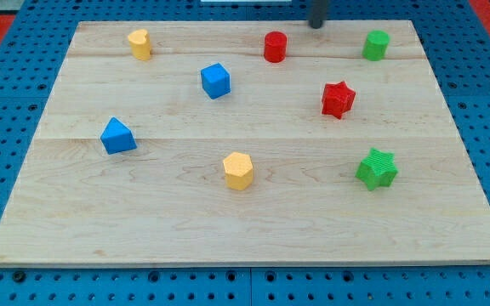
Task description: Move yellow heart towards blue triangle
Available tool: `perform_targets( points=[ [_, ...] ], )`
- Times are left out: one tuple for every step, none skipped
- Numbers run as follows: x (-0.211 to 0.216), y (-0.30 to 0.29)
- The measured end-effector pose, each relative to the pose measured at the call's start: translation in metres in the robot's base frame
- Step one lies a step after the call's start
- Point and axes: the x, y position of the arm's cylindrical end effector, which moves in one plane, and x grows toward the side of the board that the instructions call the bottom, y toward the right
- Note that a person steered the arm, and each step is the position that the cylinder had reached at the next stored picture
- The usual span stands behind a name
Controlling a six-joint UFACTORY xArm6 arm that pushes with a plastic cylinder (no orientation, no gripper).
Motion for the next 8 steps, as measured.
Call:
perform_targets(
  points=[
    [0.0,-0.107],
    [-0.001,-0.199],
    [-0.001,-0.234],
    [-0.001,-0.233],
    [0.017,-0.233],
    [0.05,-0.233],
    [0.065,-0.217],
    [0.111,-0.217]
  ],
)
